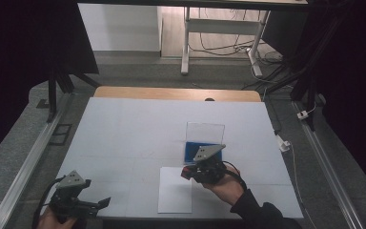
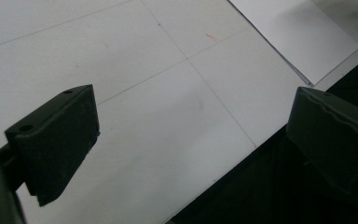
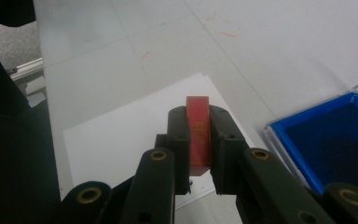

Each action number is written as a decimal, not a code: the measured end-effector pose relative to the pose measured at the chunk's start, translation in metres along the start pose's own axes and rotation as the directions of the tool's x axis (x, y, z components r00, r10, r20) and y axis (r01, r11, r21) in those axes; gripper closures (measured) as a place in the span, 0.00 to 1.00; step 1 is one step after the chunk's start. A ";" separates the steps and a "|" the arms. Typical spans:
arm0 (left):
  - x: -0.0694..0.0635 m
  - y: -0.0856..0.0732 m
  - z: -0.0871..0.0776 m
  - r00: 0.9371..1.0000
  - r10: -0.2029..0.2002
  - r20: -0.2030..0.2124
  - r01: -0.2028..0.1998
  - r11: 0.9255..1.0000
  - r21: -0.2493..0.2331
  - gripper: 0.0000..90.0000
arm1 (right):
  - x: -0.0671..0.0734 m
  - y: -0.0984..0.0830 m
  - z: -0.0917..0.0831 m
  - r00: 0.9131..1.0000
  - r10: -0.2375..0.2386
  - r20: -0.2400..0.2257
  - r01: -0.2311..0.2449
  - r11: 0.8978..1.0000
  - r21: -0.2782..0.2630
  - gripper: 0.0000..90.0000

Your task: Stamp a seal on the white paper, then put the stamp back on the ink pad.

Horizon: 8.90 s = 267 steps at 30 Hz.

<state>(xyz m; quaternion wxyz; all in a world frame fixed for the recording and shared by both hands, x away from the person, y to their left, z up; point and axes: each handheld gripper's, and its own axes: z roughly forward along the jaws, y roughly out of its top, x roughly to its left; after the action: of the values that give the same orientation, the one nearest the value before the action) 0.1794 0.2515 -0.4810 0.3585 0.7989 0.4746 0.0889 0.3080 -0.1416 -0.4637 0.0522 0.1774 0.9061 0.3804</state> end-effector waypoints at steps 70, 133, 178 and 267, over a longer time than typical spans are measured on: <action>0.000 0.001 0.001 1.000 -0.003 0.001 0.003 1.000 0.010 0.03 | 0.017 -0.011 0.050 0.994 -0.048 -0.093 0.056 0.995 0.087 0.90; 0.001 0.001 0.001 1.000 -0.007 0.007 0.007 1.000 0.004 0.04 | 0.013 0.000 0.027 0.998 -0.042 -0.052 0.043 0.999 0.018 0.89; 0.000 0.001 0.001 1.000 0.000 0.005 0.000 1.000 0.005 0.04 | -0.018 0.003 0.000 0.999 0.015 0.046 -0.013 0.999 -0.051 0.89; 0.001 0.001 0.001 1.000 -0.004 0.012 0.004 1.000 0.009 0.04 | -0.090 -0.018 0.011 0.954 0.137 0.268 -0.141 0.990 -0.007 0.80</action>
<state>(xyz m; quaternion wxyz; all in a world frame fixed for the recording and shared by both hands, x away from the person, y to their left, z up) 0.1813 0.2514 -0.4816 0.3582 0.8002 0.4742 0.0813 0.3899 -0.1780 -0.4878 0.1460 0.2908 0.8784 0.3501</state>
